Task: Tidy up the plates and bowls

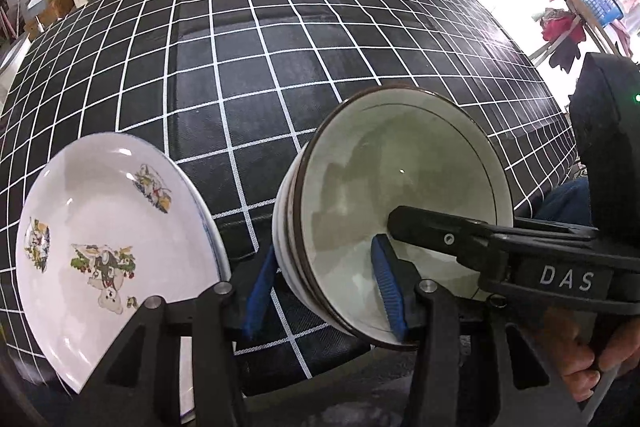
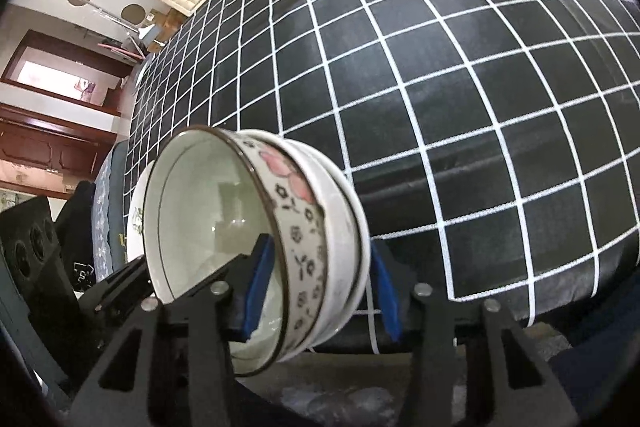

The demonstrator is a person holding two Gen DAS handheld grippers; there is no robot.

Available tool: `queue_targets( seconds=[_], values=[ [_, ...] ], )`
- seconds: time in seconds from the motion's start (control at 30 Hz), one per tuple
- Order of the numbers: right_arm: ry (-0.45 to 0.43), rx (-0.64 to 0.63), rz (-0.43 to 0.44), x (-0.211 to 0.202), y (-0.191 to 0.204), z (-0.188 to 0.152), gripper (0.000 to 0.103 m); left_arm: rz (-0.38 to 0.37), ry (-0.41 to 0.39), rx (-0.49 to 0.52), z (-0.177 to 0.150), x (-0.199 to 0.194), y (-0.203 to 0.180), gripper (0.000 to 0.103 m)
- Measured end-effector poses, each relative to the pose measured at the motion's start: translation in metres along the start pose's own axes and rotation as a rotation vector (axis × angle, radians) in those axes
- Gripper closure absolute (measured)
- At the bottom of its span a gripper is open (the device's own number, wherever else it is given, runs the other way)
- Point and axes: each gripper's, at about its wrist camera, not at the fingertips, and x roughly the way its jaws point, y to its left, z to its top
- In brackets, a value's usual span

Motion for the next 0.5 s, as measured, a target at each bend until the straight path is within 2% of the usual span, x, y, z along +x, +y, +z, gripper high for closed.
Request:
queue_targets(
  seconds=[0.23, 0.5],
  values=[
    [-0.024, -0.032, 0.005, -0.005, 0.011, -0.003, 0.054, 0.032, -0.04, 0.004, -0.011, -0.017, 0.0, 0.059],
    [-0.061, -0.083, 0.028, -0.022, 0.038, 0.002, 0.055, 0.069, -0.121, 0.004, -0.005, -0.056, 0.001, 0.059]
  ],
)
